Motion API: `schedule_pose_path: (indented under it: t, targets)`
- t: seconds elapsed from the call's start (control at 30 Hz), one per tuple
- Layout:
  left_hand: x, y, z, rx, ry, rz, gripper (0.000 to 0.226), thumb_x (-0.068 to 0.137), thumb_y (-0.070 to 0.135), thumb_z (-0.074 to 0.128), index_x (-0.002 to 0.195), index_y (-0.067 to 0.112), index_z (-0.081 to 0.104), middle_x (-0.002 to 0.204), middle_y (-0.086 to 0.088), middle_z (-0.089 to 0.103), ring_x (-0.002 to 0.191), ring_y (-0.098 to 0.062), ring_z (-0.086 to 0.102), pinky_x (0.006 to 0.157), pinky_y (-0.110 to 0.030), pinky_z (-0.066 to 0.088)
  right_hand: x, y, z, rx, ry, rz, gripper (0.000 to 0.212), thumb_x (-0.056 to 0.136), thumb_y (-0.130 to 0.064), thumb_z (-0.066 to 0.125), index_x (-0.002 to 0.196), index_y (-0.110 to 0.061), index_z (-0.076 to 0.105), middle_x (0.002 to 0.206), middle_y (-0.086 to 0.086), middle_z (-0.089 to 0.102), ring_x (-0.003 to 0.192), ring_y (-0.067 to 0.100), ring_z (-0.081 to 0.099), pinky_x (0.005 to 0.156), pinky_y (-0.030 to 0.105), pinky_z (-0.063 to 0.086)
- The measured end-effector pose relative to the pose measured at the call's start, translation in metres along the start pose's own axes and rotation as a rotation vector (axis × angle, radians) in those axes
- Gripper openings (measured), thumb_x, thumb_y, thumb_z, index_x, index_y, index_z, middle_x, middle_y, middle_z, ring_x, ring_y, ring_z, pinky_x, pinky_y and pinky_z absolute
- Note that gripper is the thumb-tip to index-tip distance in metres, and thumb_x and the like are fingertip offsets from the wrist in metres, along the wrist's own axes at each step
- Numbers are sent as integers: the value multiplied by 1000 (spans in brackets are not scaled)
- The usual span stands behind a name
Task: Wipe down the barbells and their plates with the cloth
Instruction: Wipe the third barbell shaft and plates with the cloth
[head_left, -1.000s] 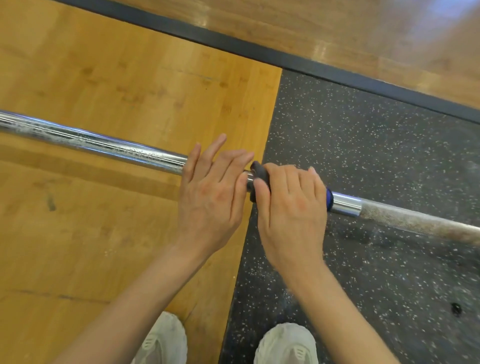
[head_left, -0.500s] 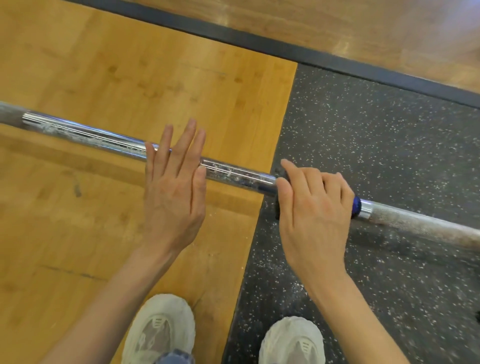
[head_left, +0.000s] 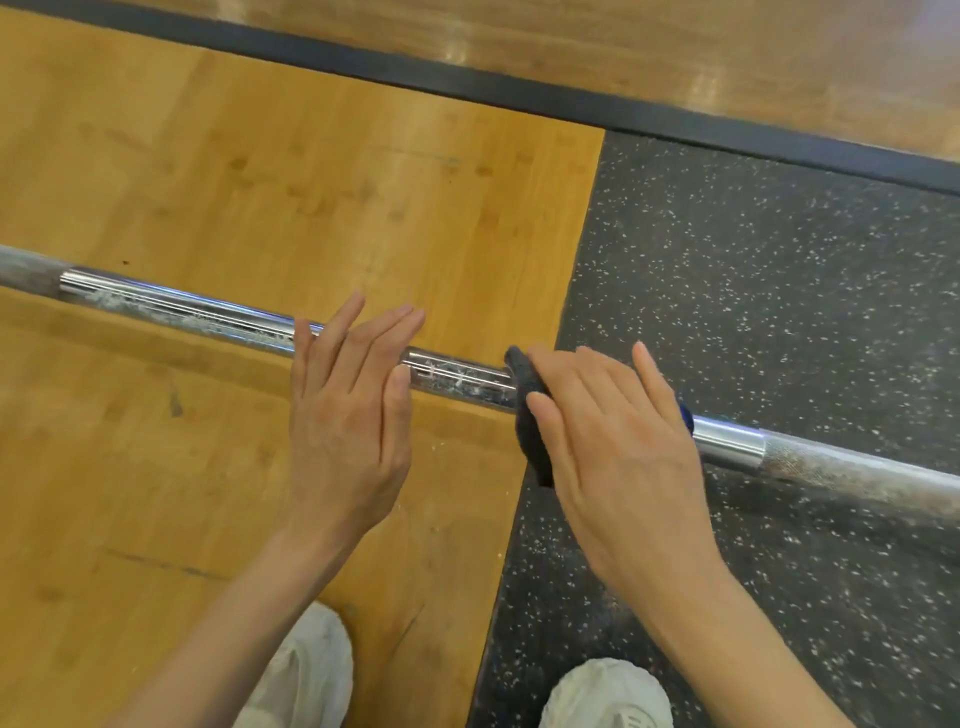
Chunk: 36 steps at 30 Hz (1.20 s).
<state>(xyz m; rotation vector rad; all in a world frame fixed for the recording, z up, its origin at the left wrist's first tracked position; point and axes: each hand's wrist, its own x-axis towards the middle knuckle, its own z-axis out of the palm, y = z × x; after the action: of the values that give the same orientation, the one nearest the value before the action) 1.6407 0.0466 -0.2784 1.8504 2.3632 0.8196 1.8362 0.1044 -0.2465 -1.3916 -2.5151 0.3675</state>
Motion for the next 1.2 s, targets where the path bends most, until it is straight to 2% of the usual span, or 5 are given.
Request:
schedule_pose_path:
  t: [0.33, 0.53, 0.73, 0.97, 1.2]
  targets:
    - [-12, -5, -4, -18, -39, 47, 49, 109, 26, 20, 144, 12, 52, 145, 0, 53, 147, -23, 31, 125, -44, 5, 11, -38, 4, 6, -118, 25, 44, 108, -36, 24, 133, -25, 59, 121, -11, 64, 122, 14, 55, 122, 42, 23]
    - [-18, -7, -5, -55, -44, 41, 47, 106, 24, 27, 144, 13, 52, 145, 0, 54, 147, -24, 30, 125, -43, 3, 0, -24, -14, 55, -130, 244, 46, 106, -38, 17, 111, -31, 63, 101, -17, 61, 107, 14, 57, 123, 45, 21]
    - [-24, -11, -3, -50, -40, 79, 48, 108, 28, 24, 145, 12, 50, 147, -1, 51, 146, -26, 28, 124, -40, -2, 8, -50, -3, 4, -243, 100, 46, 108, -37, 19, 126, -29, 60, 113, -15, 63, 117, 8, 54, 123, 37, 18]
    - [-29, -14, -3, -84, -35, 101, 46, 106, 27, 30, 146, 14, 48, 148, -2, 50, 147, -24, 24, 124, -39, -1, 19, -63, -2, 22, -309, 175, 55, 103, -41, 9, 109, -29, 62, 102, -14, 64, 104, 13, 57, 122, 38, 17]
    - [-27, -15, -7, -91, -43, 119, 47, 105, 26, 33, 146, 13, 50, 147, -2, 52, 146, -25, 28, 124, -36, -4, -28, -42, 4, -76, 8, 204, 47, 111, -36, 21, 136, -21, 58, 131, -5, 62, 136, 20, 47, 126, 41, 10]
